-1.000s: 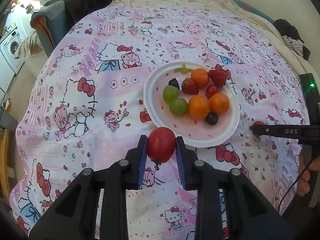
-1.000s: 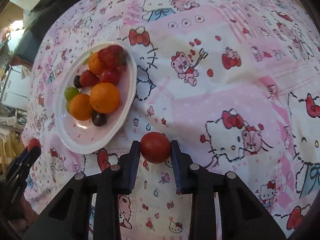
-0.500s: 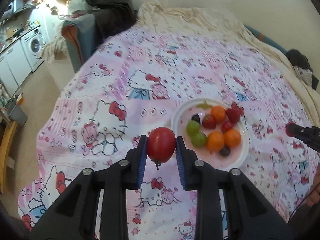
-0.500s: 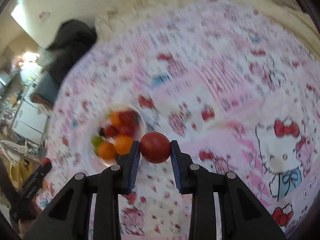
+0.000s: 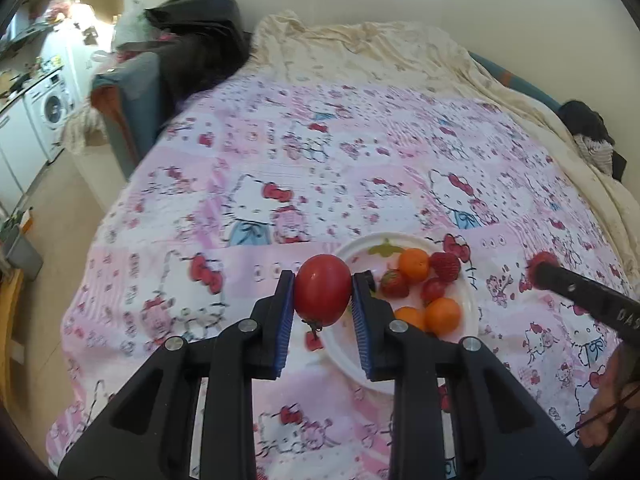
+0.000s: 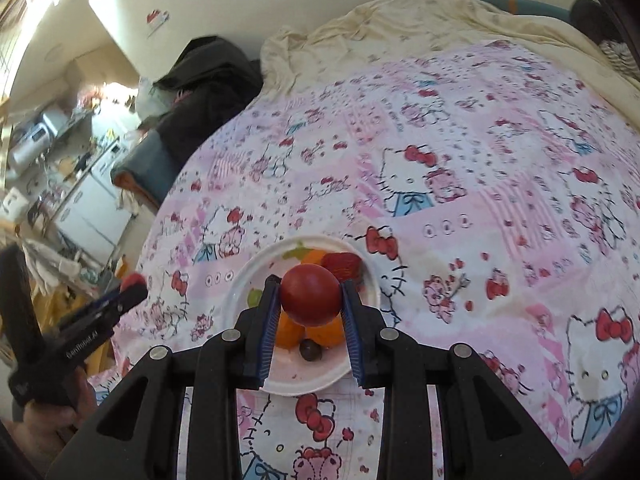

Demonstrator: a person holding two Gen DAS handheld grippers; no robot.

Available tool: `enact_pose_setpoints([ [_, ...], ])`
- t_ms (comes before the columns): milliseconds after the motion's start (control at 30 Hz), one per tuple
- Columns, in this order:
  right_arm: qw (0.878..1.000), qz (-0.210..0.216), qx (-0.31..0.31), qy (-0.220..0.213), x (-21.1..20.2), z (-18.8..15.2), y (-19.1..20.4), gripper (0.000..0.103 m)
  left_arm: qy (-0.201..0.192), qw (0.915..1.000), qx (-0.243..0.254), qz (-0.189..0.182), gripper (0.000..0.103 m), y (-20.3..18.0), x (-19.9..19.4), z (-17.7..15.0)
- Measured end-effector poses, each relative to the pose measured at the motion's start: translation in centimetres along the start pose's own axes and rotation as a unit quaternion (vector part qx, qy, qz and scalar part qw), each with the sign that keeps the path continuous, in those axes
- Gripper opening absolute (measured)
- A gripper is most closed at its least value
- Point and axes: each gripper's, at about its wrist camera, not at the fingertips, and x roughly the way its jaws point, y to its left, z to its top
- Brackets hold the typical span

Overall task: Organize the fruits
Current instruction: 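Lift both cherry tomatoes and carry them over the white plate, then lower the cherry tomatoes onto the plate and open both tools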

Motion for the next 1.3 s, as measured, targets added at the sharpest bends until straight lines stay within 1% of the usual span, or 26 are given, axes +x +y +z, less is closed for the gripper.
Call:
enact_pose_setpoints([
  [100, 1.000, 0.001, -0.008, 0.019, 1.6, 0.3, 0.1, 0.032, 0.017, 0.9998, 0.010, -0.005, 0.024, -0.7, 1.6, 0.3],
  [233, 0.999, 0.002, -0.004, 0.037, 3.4, 0.7, -0.5, 0.032, 0.034, 0.9991, 0.025, -0.001, 0.024, -1.3, 4.0, 0.5],
  [367, 0.998, -0.004, 0.002, 0.059, 5.6, 0.9, -1.0, 0.032, 0.061, 0.9978, 0.026, -0.001, 0.024, -1.3, 6.7, 0.4],
  [500, 0.995, -0.030, 0.014, 0.092, 8.2, 0.7, -2.3, 0.032, 0.085, 0.9960, 0.028, -0.003, 0.024, -1.4, 8.9, -0.2],
  [600, 0.992, -0.041, 0.029, 0.117, 9.6, 0.3, -3.4, 0.032, 0.102, 0.9944, 0.027, -0.004, 0.024, -1.5, 10.1, -0.7],
  [733, 0.989, -0.042, 0.043, 0.138, 10.4, -0.2, -4.1, 0.032, 0.110, 0.9938, 0.015, -0.004, 0.025, -1.3, 11.0, -1.2],
  [867, 0.987, -0.041, 0.051, 0.150, 10.9, -0.5, -4.3, 0.032, 0.115, 0.9932, 0.018, -0.007, 0.025, -1.4, 11.4, -1.4],
  [1100, 0.985, -0.039, 0.058, 0.155, 11.1, -0.6, -4.2, 0.034, 0.126, 0.9918, 0.020, -0.010, 0.026, -1.5, 11.5, -1.8],
  [1167, 0.985, -0.036, 0.063, 0.155, 11.1, -0.6, -4.3, 0.035, 0.123, 0.9922, 0.020, -0.008, 0.032, -1.6, 11.3, -1.9],
  [1200, 0.985, -0.034, 0.066, 0.155, 11.0, -0.6, -4.3, 0.035, 0.120, 0.9926, 0.018, -0.011, 0.045, -1.6, 11.2, -1.9],
  [1233, 0.985, -0.032, 0.067, 0.153, 11.0, -0.6, -4.3, 0.035, 0.117, 0.9929, 0.018, -0.012, 0.054, -1.6, 11.0, -1.9],
  [1300, 0.986, -0.027, 0.068, 0.151, 10.9, -0.5, -4.1, 0.035, 0.105, 0.9942, 0.020, -0.012, 0.058, -1.7, 10.5, -1.8],
])
